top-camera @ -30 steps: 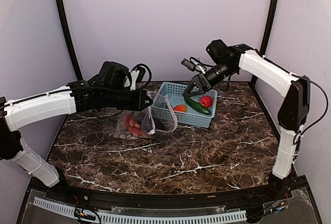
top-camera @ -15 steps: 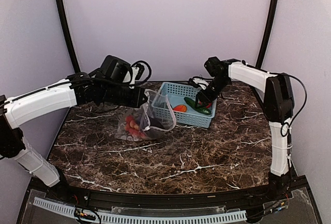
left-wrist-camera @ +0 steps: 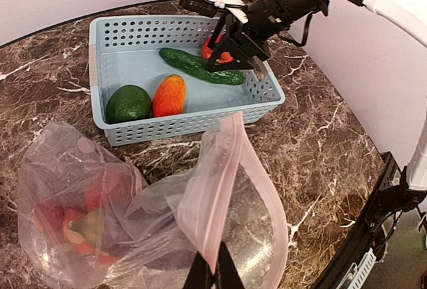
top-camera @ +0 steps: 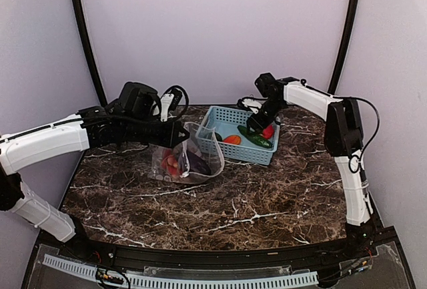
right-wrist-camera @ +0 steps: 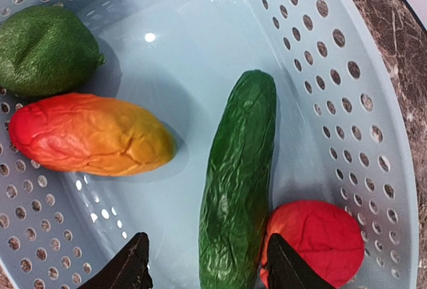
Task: Place the food in the zip-top bag and seal the zipper
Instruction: Pick up the fake vegetable from the bin.
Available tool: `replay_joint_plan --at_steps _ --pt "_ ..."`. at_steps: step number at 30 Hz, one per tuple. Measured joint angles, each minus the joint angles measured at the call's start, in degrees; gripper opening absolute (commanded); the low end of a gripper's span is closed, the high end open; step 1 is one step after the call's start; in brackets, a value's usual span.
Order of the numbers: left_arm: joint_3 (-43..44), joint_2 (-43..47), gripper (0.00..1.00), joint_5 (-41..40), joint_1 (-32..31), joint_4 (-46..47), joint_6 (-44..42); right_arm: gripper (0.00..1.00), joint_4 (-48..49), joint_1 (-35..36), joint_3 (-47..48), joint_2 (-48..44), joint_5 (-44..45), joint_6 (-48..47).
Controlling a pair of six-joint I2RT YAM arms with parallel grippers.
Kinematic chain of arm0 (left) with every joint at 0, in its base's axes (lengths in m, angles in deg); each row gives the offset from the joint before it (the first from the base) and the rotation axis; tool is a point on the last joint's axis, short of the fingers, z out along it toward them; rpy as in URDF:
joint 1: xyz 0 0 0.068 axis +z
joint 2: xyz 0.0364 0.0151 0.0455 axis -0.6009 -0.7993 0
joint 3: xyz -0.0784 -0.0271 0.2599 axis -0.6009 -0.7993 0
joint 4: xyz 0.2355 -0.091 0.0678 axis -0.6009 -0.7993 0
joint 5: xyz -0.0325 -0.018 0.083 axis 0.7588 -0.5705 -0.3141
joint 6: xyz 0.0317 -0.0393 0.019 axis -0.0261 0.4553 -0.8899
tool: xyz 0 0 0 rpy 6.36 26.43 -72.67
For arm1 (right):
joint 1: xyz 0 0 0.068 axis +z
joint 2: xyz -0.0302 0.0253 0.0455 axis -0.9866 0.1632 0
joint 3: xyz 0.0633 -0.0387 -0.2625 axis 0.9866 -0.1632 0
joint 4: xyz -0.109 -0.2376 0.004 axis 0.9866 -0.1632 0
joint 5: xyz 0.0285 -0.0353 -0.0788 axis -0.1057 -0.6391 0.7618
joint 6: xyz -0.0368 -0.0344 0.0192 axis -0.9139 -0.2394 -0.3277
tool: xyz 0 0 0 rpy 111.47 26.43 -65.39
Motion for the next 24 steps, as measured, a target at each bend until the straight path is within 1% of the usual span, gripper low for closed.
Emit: replay_joint_plan --at_steps 3,7,8,9,11,13,15,17,19,24 --pt "0.0 0.0 0.01 2.1 0.0 0.8 0.0 0.57 0.4 0.6 4.0 3.6 0.8 -0.2" --pt "-0.1 0.0 0.01 3.2 0.0 1.2 0.0 0.53 0.8 1.4 7.1 7.8 2.7 -0.6" --pt "-0.2 0.0 0.01 3.4 0.0 1.3 0.0 0.51 0.8 1.6 7.1 8.6 3.2 -0.8" --pt "-0.4 0.0 0.01 3.6 0.0 1.5 0.0 0.46 0.7 1.8 7.1 9.3 3.8 -0.9" --pt "-0.9 0.0 0.01 3.9 0.0 1.9 0.1 0.42 0.7 2.0 7.0 10.3 5.0 -1.1" --pt "-1.3 0.0 0.01 4.0 0.0 2.3 0.2 0.37 0.7 2.2 6.9 10.6 5.6 -1.0" --pt "-1.5 0.0 0.01 4.0 0.0 2.3 0.2 0.30 0.9 2.3 6.9 10.3 6.5 -0.9" --pt "-1.5 0.0 0.01 4.0 0.0 2.4 0.3 0.25 0.9 2.4 6.7 10.3 6.9 -0.9" --pt "-1.5 0.0 0.01 4.1 0.0 2.7 0.5 0.23 1.0 2.5 6.1 9.8 7.2 -1.0" --pt "-1.5 -0.5 0.02 4.5 0.0 2.7 1.2 0.24 0.8 2.6 3.5 5.2 7.3 -0.4"
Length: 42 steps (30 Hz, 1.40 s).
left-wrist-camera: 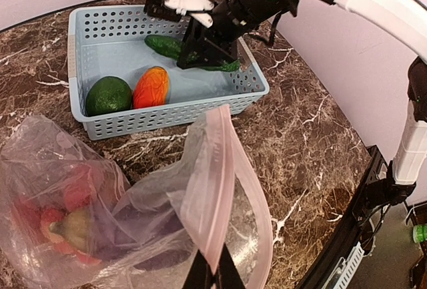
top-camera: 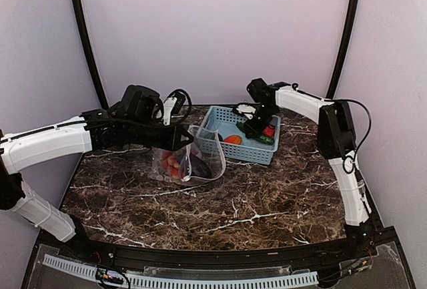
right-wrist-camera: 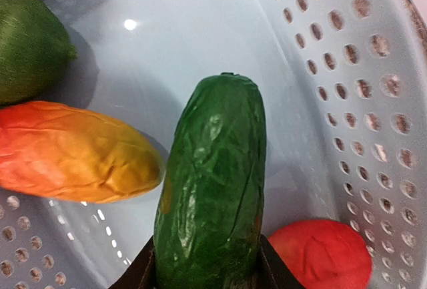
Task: Place the food in the zip-top bag and seal the zipper
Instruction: Pick up the fake vegetable from the bin, then place the fake vegetable in the zipper food storage bag.
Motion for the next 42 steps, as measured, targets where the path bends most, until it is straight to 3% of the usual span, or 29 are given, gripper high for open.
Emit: replay_joint_plan --at_steps 5,13,19,22,29,42 --pt "0.0 -1.7 0.01 0.0 0.0 0.7 1.0 0.16 -0.2 -0.1 -2.1 -10.4 -6.1 2.1" --pt "0.9 -3.7 0.01 -2.5 0.0 2.1 3.8 0.18 4.8 -0.1 -7.7 -28.6 -32.4 7.8" --pt "2.2 -4.7 0.01 -3.9 0.0 4.5 6.6 0.20 12.9 0.3 -14.1 -31.5 -51.5 15.7" --pt "3.0 -4.8 0.01 -4.8 0.0 5.5 7.9 0.20 14.3 1.7 -15.8 -30.8 -56.5 18.1" --pt "3.7 -4.8 0.01 -6.9 0.0 7.0 9.1 0.20 14.6 7.0 -21.4 -30.5 -59.9 19.2" --pt "2.7 -4.6 0.01 -4.9 0.0 8.7 7.6 0.21 7.6 9.9 -32.3 -31.1 -51.2 17.0"
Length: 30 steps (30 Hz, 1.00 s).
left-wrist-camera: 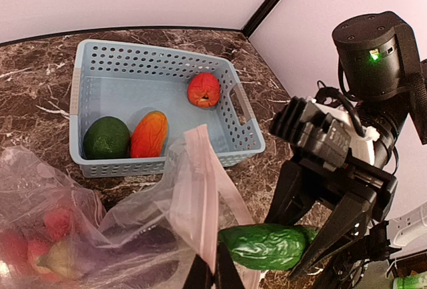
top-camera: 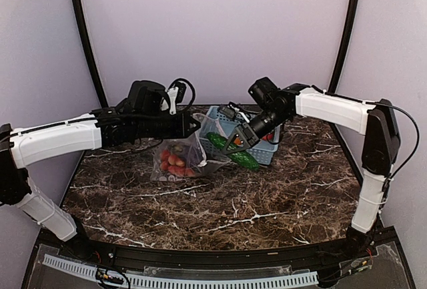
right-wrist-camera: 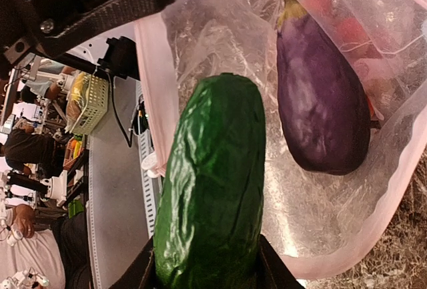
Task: Place the food in the zip-top bag and seal the zipper
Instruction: Place the fake vegetable in the zipper food storage bag.
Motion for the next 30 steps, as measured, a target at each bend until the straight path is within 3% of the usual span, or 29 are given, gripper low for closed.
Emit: replay_joint_plan --at_steps 5,9,13,18,24,30 --pt "-1.9 0.0 0.01 4.5 0.0 2.8 -0.2 0.23 -0.8 1.5 0.6 0.6 5.3 1.0" --pt "-2.3 0.0 0.01 8.8 0.0 4.4 -0.2 0.27 -2.8 2.4 9.1 6.1 8.9 1.9" --pt "-2.3 -0.5 0.01 10.5 -0.2 5.3 0.0 0.52 -3.7 3.8 18.4 12.9 12.2 2.3" --pt "-2.8 -0.5 0.01 10.1 -0.4 4.9 0.2 0.66 -5.6 5.7 20.7 15.1 15.8 1.6" --pt "-4.7 1.0 0.01 6.1 -0.6 6.2 0.1 0.68 -6.3 4.2 15.6 10.0 15.7 -0.5" --pt "-5.9 3.0 0.01 3.1 -0.7 6.1 0.0 0.66 -5.7 1.1 9.6 -2.1 14.2 -4.0"
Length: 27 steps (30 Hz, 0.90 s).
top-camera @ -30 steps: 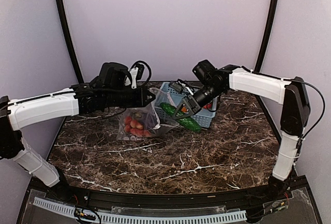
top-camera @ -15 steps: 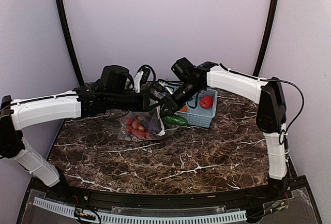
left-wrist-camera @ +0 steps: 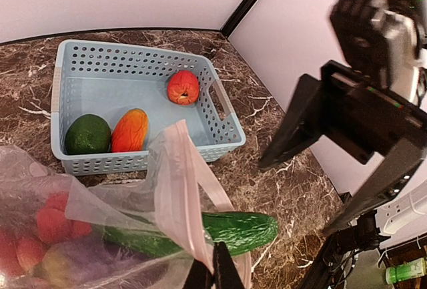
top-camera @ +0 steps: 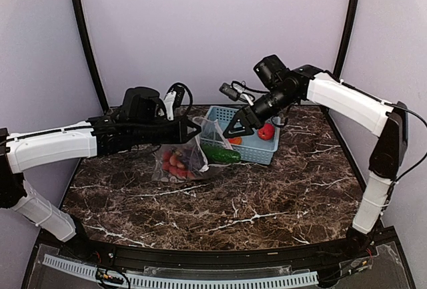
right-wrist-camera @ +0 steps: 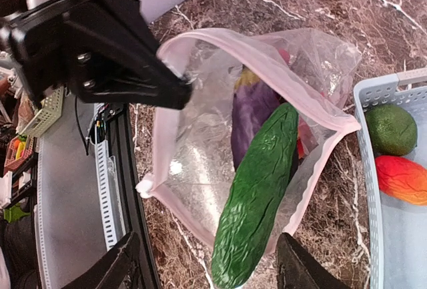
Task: Place the food in the zip-top bag and seal the zipper
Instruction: Place the fake vegetable in the zipper food storage bag, then adjust the fake vegetable in the zipper food storage bag.
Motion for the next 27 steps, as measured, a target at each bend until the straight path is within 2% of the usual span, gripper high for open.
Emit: replay_joint_plan --at_steps 4,8,15,22,27 --pt "-0.5 0.6 0.01 -1.0 0.0 0.0 0.0 0.60 -0.1 0.1 -3.5 -4.1 -1.9 -2.7" --pt "-0.6 0.7 0.01 -1.6 0.0 0.0 0.0 0.53 -1.5 0.5 -7.1 -3.1 -1.4 -5.6" --pt "-0.8 0.9 0.01 -1.8 0.0 0.0 0.0 0.51 -3.3 1.2 -9.6 -1.8 4.2 -7.6" --pt "-0.9 1.0 0.01 -1.9 0.0 0.0 0.0 0.29 -3.2 2.8 -9.6 -1.6 7.8 -8.4" --pt "-0.9 1.0 0.01 -1.9 0.0 0.0 0.0 0.26 -3.5 3.0 -8.4 0.0 9.4 -7.7"
